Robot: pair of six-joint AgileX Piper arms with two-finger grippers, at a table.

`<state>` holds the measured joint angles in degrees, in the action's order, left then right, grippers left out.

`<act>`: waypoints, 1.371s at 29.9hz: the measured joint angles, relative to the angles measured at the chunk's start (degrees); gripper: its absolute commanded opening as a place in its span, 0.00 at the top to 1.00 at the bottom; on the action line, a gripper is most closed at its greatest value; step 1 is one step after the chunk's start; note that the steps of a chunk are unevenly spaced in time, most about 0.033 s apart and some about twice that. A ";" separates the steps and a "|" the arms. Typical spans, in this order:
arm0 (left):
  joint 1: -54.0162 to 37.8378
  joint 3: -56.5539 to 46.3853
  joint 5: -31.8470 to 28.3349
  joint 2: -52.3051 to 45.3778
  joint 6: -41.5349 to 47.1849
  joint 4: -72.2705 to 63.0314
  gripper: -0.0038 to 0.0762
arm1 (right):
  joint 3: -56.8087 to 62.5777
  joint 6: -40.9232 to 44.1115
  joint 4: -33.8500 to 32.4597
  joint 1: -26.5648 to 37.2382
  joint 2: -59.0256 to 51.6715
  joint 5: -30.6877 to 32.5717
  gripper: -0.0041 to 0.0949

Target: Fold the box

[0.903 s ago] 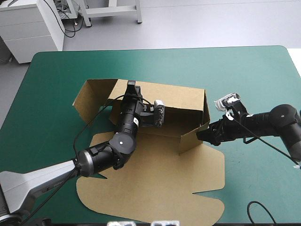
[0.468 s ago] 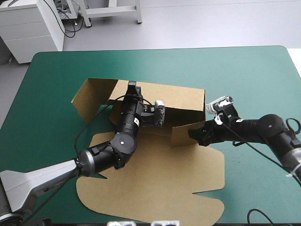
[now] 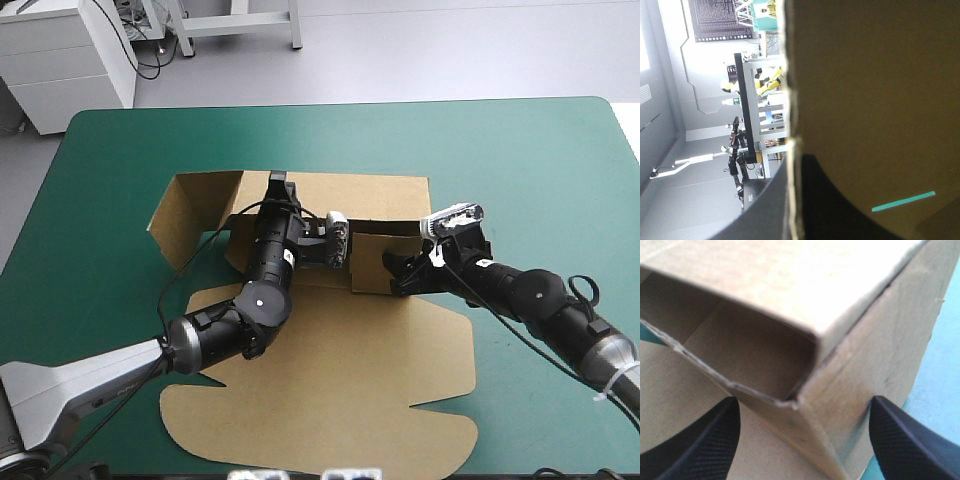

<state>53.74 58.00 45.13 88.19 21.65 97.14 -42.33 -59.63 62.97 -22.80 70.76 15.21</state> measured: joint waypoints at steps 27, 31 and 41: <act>0.00 0.00 0.39 0.00 0.00 -0.22 0.96 | 0.22 1.19 4.27 -2.42 1.13 -12.61 0.75; 0.00 0.00 0.56 0.00 0.00 -0.22 0.96 | 0.22 1.14 4.43 -2.42 1.13 -13.75 0.94; 0.00 0.05 0.54 0.00 0.00 0.08 0.95 | 0.30 0.27 4.43 -2.42 1.62 -15.21 0.98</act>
<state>53.74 58.05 45.68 88.19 21.65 97.22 -42.03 -59.37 67.40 -25.22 72.39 0.00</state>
